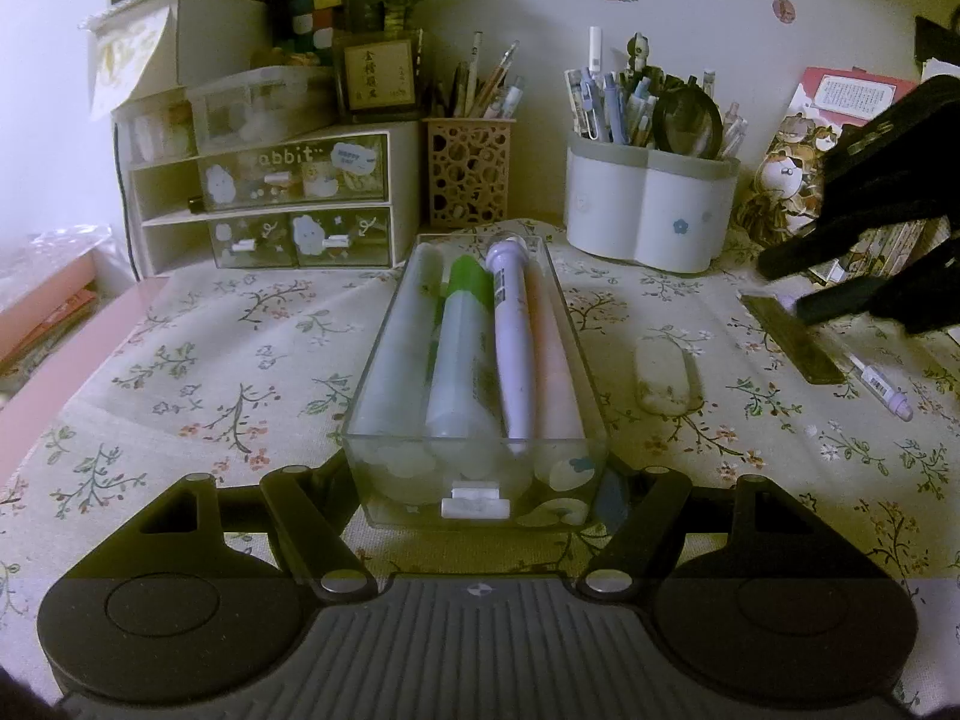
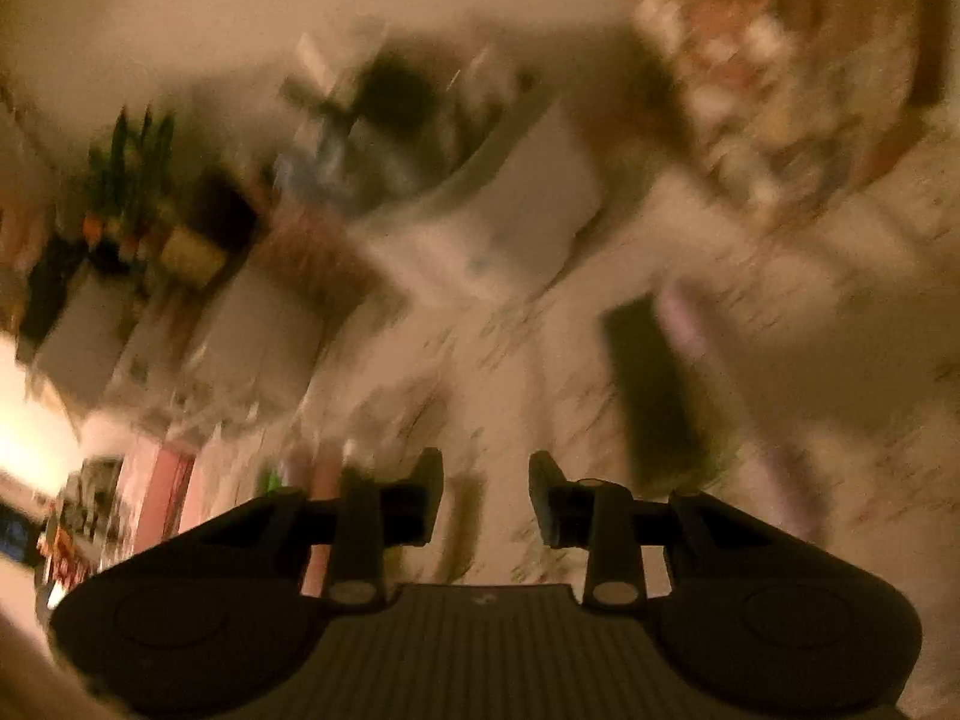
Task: Organize stationery
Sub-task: 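Lower the white pen into the clear box and open the right tool, then grasp the lilac pen lying beside the box with the right tool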
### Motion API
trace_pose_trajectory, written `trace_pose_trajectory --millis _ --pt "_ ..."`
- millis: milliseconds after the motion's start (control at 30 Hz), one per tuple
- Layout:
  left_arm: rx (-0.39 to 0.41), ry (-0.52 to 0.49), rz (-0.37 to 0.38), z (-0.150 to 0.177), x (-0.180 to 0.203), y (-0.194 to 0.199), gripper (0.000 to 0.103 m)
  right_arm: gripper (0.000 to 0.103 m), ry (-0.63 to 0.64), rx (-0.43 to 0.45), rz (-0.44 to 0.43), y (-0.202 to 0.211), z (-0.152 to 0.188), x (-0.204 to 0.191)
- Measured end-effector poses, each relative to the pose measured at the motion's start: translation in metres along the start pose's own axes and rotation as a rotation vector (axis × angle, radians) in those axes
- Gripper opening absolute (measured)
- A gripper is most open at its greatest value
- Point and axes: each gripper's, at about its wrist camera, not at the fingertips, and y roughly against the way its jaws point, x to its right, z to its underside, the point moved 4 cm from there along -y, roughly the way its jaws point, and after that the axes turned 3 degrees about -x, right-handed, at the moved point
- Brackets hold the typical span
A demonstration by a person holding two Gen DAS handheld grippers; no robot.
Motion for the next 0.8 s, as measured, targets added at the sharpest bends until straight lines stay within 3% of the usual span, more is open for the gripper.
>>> trace_pose_trajectory --millis 133,233,400,567,600,700,800 --pt "0.000 0.001 0.000 0.000 0.000 0.000 0.072 0.039 0.008 0.103 0.101 0.024 -0.020 0.024" --pt "0.000 0.000 0.000 0.000 0.000 0.000 0.072 0.039 0.028 0.130 0.173 0.031 -0.027 0.035" --pt "0.000 0.000 0.001 0.000 0.000 0.000 0.072 0.039 0.068 0.096 0.193 0.019 -0.022 0.037" --pt "0.000 0.000 0.001 0.000 0.000 0.000 0.072 0.039 0.176 0.049 0.275 0.002 -0.009 0.034" --pt "0.000 0.000 0.001 0.000 0.000 0.000 0.072 0.038 0.182 0.033 0.279 -0.002 -0.007 0.035" --pt "0.000 0.000 0.001 0.000 0.000 0.000 0.072 0.018 0.197 0.019 0.293 -0.006 -0.003 0.037" --pt "0.000 0.001 0.001 0.000 0.000 0.001 0.072 0.017 0.187 0.012 0.278 -0.004 -0.002 0.037"
